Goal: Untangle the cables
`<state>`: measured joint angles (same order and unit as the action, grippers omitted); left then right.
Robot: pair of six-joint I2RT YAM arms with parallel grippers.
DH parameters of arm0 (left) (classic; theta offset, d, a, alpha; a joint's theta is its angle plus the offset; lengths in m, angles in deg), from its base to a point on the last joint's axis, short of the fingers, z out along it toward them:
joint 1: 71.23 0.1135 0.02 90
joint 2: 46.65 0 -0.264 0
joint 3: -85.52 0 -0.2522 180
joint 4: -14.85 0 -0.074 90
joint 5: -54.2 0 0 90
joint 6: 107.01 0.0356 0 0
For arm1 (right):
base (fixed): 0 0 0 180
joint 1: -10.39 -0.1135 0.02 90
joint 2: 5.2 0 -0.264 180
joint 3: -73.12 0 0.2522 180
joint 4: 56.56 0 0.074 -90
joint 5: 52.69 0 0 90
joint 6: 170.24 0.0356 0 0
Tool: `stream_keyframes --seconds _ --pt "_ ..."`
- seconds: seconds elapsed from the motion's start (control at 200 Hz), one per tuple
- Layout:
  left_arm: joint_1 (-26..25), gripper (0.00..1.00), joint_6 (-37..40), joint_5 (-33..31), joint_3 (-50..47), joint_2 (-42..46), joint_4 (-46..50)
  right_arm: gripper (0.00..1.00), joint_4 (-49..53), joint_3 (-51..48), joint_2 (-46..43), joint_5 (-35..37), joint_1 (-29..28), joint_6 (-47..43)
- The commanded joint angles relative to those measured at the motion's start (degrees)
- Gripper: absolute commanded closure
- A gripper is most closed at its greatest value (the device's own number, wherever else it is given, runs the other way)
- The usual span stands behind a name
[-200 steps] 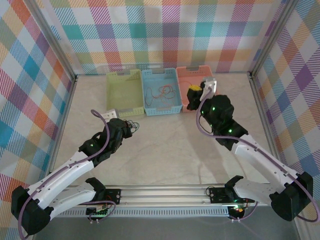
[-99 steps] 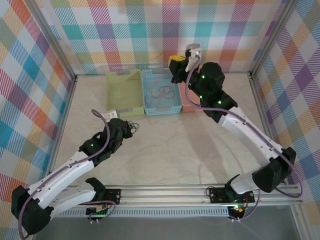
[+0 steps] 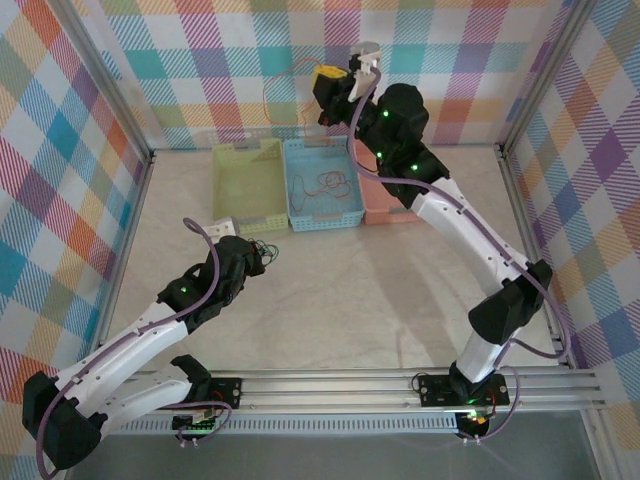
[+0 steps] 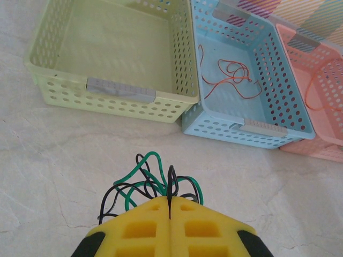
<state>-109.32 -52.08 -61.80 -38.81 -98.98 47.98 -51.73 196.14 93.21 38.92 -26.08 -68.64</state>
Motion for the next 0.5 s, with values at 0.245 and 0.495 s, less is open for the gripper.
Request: stream_keyframes --seconds 0.245,0.495 --pt "0.03 1.00 1.59 0.94 1.87 -0.56 -1.27 1.00 -1.28 12.77 12.89 7.01 0.17 -16.69" --pt "0.03 1.00 1.59 0.80 1.97 -0.13 -0.92 1.00 -2.71 13.68 18.42 10.99 1.04 -19.97"
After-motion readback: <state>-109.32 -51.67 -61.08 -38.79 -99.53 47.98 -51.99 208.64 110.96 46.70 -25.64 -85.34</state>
